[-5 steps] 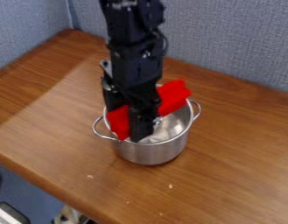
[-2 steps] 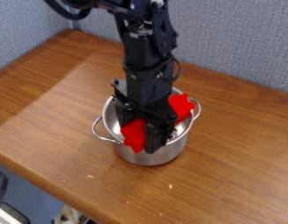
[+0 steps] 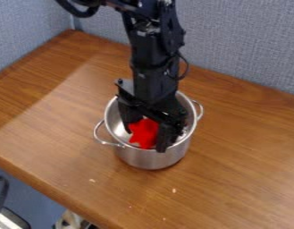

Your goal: Put the red object in the metal pot

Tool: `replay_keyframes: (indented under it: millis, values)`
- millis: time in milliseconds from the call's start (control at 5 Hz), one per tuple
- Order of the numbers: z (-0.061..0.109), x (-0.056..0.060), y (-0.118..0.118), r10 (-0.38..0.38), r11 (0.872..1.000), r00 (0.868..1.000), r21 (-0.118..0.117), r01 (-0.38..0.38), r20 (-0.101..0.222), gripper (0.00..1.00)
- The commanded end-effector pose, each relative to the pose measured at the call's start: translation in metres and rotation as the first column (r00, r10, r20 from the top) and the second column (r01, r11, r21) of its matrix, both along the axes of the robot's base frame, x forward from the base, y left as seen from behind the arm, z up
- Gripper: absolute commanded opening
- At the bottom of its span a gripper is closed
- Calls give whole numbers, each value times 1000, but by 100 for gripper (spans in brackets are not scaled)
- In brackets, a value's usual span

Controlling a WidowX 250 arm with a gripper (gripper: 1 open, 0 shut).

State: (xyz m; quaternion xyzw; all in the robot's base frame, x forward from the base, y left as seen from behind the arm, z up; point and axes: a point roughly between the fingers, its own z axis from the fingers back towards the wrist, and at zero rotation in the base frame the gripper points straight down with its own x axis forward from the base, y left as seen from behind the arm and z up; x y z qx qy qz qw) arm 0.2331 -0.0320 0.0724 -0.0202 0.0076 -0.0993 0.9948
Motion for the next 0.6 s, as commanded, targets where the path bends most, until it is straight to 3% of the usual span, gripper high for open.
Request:
replay_keyframes:
  millis: [0, 200, 400]
  values:
    - [0, -1, -6, 38, 999, 999, 17, -38, 16, 100]
    - [2, -3, 1, 43, 999, 999, 20, -44, 19, 100]
    - [-1, 0, -1, 1, 1000, 1000, 30, -1, 15, 100]
